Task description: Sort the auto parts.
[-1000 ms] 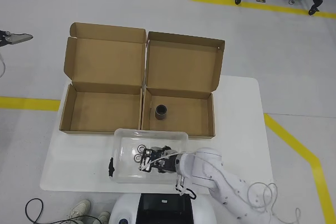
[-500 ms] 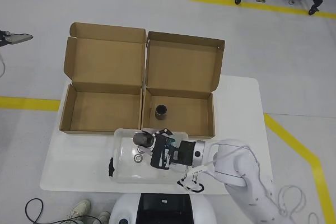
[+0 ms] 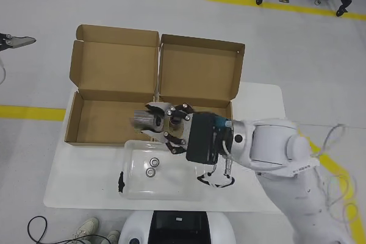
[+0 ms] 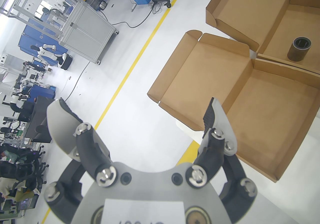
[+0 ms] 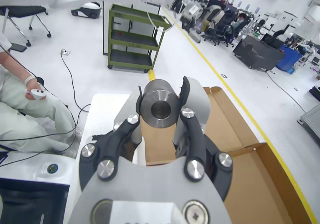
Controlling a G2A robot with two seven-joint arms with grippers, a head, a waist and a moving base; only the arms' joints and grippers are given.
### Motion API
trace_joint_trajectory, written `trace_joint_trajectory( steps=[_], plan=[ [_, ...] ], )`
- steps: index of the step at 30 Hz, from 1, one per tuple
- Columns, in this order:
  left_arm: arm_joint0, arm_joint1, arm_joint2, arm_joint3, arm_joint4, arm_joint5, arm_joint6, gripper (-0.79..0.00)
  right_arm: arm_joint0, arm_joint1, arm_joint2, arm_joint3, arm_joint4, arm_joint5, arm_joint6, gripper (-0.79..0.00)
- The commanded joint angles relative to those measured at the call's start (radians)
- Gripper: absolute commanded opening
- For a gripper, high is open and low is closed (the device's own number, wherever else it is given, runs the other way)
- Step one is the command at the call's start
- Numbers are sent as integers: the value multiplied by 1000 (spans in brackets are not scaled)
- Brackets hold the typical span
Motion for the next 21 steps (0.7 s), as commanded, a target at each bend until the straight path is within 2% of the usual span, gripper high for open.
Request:
trace_joint_trajectory(
  steps=[1,5,11,21],
  plan=[
    [0,0,0,0,0,0,0,0,28,-3,2,21,51,-33,-50,-785],
    [0,0,0,0,0,0,0,0,83,-6,12,31,90,-54,-96,-785],
    [0,0,0,0,0,0,0,0,125,-7,30,7,74,-18,-95,-785],
    [0,0,0,0,0,0,0,0,46,5,4,33,-30,40,-8,-785]
  ],
)
